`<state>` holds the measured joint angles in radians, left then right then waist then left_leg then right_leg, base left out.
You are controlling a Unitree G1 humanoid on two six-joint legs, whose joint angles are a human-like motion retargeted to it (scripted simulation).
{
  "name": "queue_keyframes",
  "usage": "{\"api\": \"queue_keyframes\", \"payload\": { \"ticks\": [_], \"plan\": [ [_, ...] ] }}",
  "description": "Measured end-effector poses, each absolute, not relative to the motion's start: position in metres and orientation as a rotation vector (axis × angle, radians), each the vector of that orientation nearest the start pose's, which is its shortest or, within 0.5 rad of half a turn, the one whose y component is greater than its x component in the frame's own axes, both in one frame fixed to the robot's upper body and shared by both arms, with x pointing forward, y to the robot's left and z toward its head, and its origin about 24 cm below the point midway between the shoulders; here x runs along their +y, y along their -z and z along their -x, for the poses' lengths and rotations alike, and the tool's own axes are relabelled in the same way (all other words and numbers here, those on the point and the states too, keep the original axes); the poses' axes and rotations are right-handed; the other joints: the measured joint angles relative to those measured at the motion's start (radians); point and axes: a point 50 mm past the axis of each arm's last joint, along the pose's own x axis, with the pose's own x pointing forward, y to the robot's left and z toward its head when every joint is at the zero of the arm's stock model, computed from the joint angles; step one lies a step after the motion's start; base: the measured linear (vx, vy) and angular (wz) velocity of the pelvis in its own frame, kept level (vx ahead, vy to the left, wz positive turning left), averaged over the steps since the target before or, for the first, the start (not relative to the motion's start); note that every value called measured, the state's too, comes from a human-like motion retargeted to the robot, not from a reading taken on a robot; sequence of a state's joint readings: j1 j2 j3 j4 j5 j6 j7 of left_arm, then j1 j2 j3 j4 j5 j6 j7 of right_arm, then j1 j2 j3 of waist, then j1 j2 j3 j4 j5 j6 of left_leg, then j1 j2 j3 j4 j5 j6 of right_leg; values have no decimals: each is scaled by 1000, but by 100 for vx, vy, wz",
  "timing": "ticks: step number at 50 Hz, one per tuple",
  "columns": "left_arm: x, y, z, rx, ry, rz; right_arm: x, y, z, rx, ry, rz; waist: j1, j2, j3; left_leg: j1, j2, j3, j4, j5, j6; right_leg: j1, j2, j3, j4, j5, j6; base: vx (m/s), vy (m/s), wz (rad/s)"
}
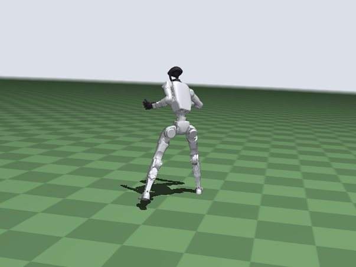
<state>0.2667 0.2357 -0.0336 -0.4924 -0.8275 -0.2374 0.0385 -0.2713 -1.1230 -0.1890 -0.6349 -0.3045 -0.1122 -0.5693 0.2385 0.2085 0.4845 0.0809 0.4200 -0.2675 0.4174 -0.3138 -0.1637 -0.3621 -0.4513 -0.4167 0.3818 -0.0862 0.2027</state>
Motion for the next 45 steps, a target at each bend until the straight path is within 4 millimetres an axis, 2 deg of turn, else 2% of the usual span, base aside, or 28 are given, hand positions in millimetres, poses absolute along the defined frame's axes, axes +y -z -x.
{"api": "queue_keyframes", "payload": {
  "ticks": [3,8,10,12,13,15,17,18,20,22,23,24,25,26,27,28,30,32,33,35,36,37,38,39,40,41,42,45],
  "plan": [
    [166,-166,-200,-615,169,507,-183,-304,-192,-1381,257,996,-133,50,15,-28,3,189,-12,119,-8,-16,36,20,-117,30,-20,12,-32,-44],
    [146,-258,-195,-1036,283,90,-178,-260,-207,-1162,183,790,-442,105,25,-19,-8,532,-98,312,-41,-53,48,32,-216,50,-70,19,-22,-24],
    [134,-300,-194,-1230,306,-115,-181,-245,-206,-1074,176,731,-562,119,25,-1,-11,648,-156,393,-75,-74,57,33,-233,51,-83,22,-15,-4],
    [108,-349,-197,-1417,364,-401,-183,-238,-201,-999,120,734,-704,108,30,-34,-53,677,-174,439,-98,-176,-33,39,-52,-19,-37,24,-4,46],
    [102,-376,-199,-1481,354,-573,-182,-232,-196,-976,96,665,-758,93,14,-37,-68,690,-192,461,-98,-181,-27,43,-83,-13,-41,17,-7,3],
    [81,-431,-214,-1528,248,-885,-179,-229,-186,-957,39,588,-856,58,7,-51,-90,678,-194,484,-98,-222,-50,58,-34,-40,-14,16,-9,-24],
    [71,-482,-252,-1451,-56,-1125,-170,-237,-179,-1011,-18,473,-904,42,19,-55,-75,658,-201,506,-98,-226,3,67,-82,-23,-26,12,-16,-99],
    [78,-501,-278,-1353,-260,-1209,-162,-242,-178,-1048,-37,429,-906,51,31,-38,-44,658,-220,522,-98,-185,81,64,-198,21,-66,12,-20,-142],
    [111,-517,-323,-1016,-559,-1346,-145,-259,-171,-1181,-95,352,-957,57,35,-43,-16,640,-211,532,-98,-219,111,64,-147,-6,-75,17,-10,-75],
    [144,-509,-346,-686,-568,-1318,-126,-283,-165,-1367,-139,302,-1014,43,27,-37,-58,640,-231,559,-98,-247,74,90,-104,-21,-55,12,-1,-43],
    [149,-504,-351,-629,-522,-1252,-115,-294,-164,-1448,-127,293,-993,55,32,-4,-41,665,-261,583,-98,-194,144,100,-240,35,-103,7,-10,-127],
    [148,-501,-353,-662,-487,-1205,-109,-306,-163,-1537,-90,278,-979,59,32,19,-40,678,-278,600,-98,-172,172,113,-290,57,-126,7,-10,-140],
    [143,-500,-351,-737,-461,-1164,-106,-319,-160,-1627,-38,256,-968,61,30,37,-47,684,-289,612,-98,-165,180,127,-297,62,-136,13,5,-39],
    [131,-499,-346,-870,-470,-1126,-106,-331,-158,-1713,48,241,-972,54,15,23,-74,660,-262,610,-98,-218,122,138,-156,5,-105,14,9,-3],
    [120,-498,-337,-1013,-489,-1063,-105,-344,-159,-1780,151,246,-953,55,12,27,-83,643,-249,614,-98,-231,107,149,-102,-18,-101,10,0,-50],
    [107,-494,-326,-1166,-516,-960,-99,-358,-168,-1815,293,303,-891,68,29,69,-57,640,-262,632,-98,-161,177,155,-220,29,-150,4,-9,-111],
    [87,-478,-303,-1390,-454,-686,-98,-394,-187,-1863,594,341,-810,75,32,87,-49,618,-245,654,-94,-120,205,157,-264,56,-179,0,-5,-82],
    [74,-452,-285,-1455,-255,-405,-94,-444,-226,-1715,846,446,-738,72,28,87,-70,580,-226,662,-98,-113,185,168,-258,64,-181,-6,8,-11],
    [72,-439,-277,-1456,-113,-249,-89,-466,-245,-1622,840,387,-707,66,26,82,-92,552,-222,665,-98,-112,165,177,-261,71,-176,-11,13,9],
    [65,-409,-267,-1377,169,-6,-88,-502,-286,-1298,702,368,-645,51,26,66,-147,482,-214,666,-98,-122,115,198,-259,84,-155,-12,12,22],
    [67,-384,-270,-1291,258,88,-91,-501,-302,-1149,518,152,-620,58,13,58,-147,436,-202,662,-98,-122,112,193,-246,76,-159,-9,7,32],
    [68,-361,-270,-1209,335,192,-93,-501,-310,-1045,409,-56,-597,59,6,49,-156,397,-195,660,-98,-123,99,191,-236,72,-157,-9,9,50],
    [65,-341,-268,-1125,403,310,-95,-505,-307,-1004,409,-201,-578,47,11,37,-185,371,-196,665,-98,-129,67,194,-234,78,-145,-11,10,66],
    [69,-315,-268,-1040,425,359,-105,-498,-316,-1001,613,114,-562,39,8,32,-187,349,-197,667,-98,-127,55,185,-223,73,-150,-10,6,73],
    [76,-287,-266,-955,425,375,-127,-488,-323,-972,967,623,-547,32,0,32,-177,331,-199,666,-98,-121,53,172,-208,63,-162,-10,3,90],
    [82,-264,-264,-864,434,445,-88,-480,-293,-1200,474,7,-548,21,1,20,-188,332,-203,669,-98,-120,27,160,-205,65,-158,-12,4,111],
    [88,-243,-262,-781,436,490,-90,-470,-259,-1323,208,-418,-546,7,1,10,-195,339,-208,672,-98,-116,3,146,-201,67,-153,-15,8,133],
    [112,-190,-253,-569,427,457,-99,-417,-228,-1520,168,-163,-514,-43,2,-20,-184,397,-227,667,-98,-96,-45,80,-201,65,-139,-18,-2,142]
  ]
}}
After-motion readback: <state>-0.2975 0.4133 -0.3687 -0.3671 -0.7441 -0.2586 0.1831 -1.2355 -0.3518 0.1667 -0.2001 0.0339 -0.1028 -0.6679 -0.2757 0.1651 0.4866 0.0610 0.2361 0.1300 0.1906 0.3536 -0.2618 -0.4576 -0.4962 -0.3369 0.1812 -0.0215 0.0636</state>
